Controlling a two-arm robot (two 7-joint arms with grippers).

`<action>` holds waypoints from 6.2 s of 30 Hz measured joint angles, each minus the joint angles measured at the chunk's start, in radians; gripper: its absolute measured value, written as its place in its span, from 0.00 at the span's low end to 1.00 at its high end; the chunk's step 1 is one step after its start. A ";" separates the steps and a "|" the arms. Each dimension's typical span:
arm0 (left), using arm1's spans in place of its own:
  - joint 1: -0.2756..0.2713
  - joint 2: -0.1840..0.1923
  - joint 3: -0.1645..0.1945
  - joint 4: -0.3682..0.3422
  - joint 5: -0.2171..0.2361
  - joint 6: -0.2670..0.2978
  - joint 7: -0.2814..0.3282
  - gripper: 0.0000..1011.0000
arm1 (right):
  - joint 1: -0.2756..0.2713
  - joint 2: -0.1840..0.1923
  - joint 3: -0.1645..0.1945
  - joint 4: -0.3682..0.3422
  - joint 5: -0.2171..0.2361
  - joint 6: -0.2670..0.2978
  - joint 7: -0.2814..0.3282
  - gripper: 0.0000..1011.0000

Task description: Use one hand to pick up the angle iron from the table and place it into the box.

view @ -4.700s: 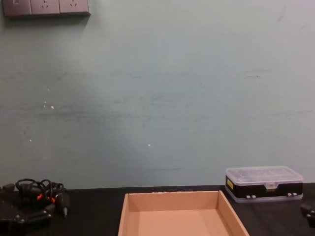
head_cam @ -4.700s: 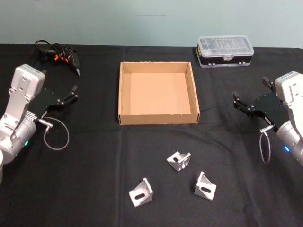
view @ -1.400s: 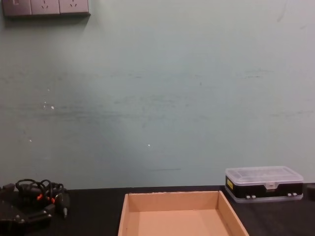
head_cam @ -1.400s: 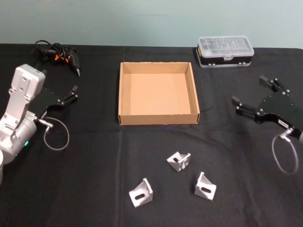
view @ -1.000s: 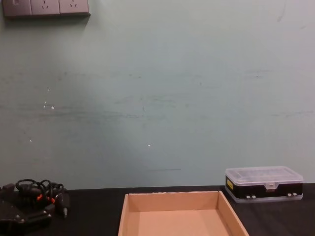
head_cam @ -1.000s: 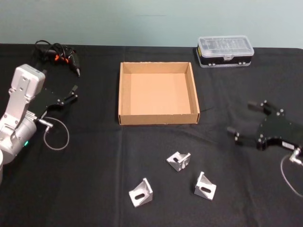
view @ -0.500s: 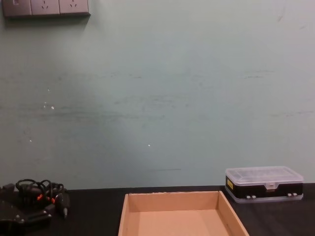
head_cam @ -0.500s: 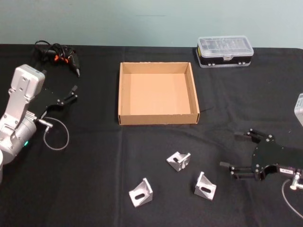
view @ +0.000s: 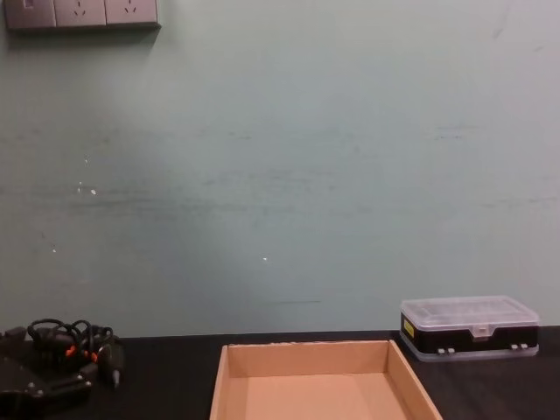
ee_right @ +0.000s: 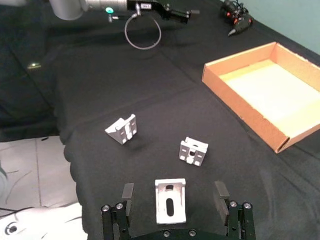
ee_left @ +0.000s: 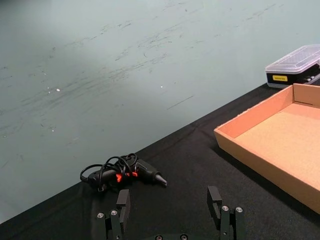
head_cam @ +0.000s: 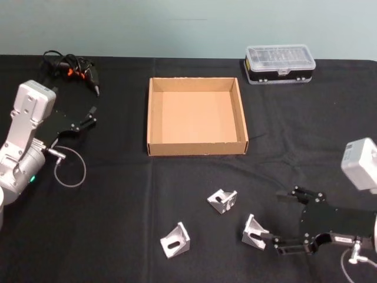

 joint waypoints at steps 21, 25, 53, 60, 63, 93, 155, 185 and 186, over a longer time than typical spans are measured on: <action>0.000 0.000 0.000 0.000 0.000 0.000 0.000 1.00 | 0.079 -0.125 -0.114 0.079 -0.102 0.065 -0.020 0.99; 0.000 0.000 0.000 0.000 0.000 0.000 0.000 1.00 | 0.083 -0.131 -0.120 0.084 -0.106 0.065 -0.017 0.99; 0.000 0.000 0.000 0.000 0.000 0.000 0.000 1.00 | 0.123 -0.193 -0.165 0.144 -0.129 0.073 -0.012 0.99; 0.000 0.000 0.000 0.000 0.000 0.000 0.000 1.00 | 0.122 -0.199 -0.168 0.150 -0.126 0.072 -0.012 0.99; 0.000 0.000 0.000 0.000 0.000 0.000 0.000 1.00 | 0.120 -0.201 -0.168 0.152 -0.125 0.069 -0.012 0.99; 0.000 0.000 0.000 0.000 0.000 0.000 0.000 1.00 | 0.129 -0.228 -0.166 0.177 -0.127 0.058 -0.027 0.56; 0.000 0.000 0.000 0.000 0.000 0.000 0.000 1.00 | 0.524 -0.649 -0.157 0.591 -0.312 -0.009 -0.201 0.45; 0.000 0.000 0.000 0.000 0.000 0.000 0.000 1.00 | 0.754 -0.837 -0.172 1.003 -0.466 -0.063 -0.247 0.45; 0.000 0.000 0.000 0.000 0.000 0.000 0.000 1.00 | 0.758 -0.840 -0.172 1.011 -0.470 -0.064 -0.249 0.45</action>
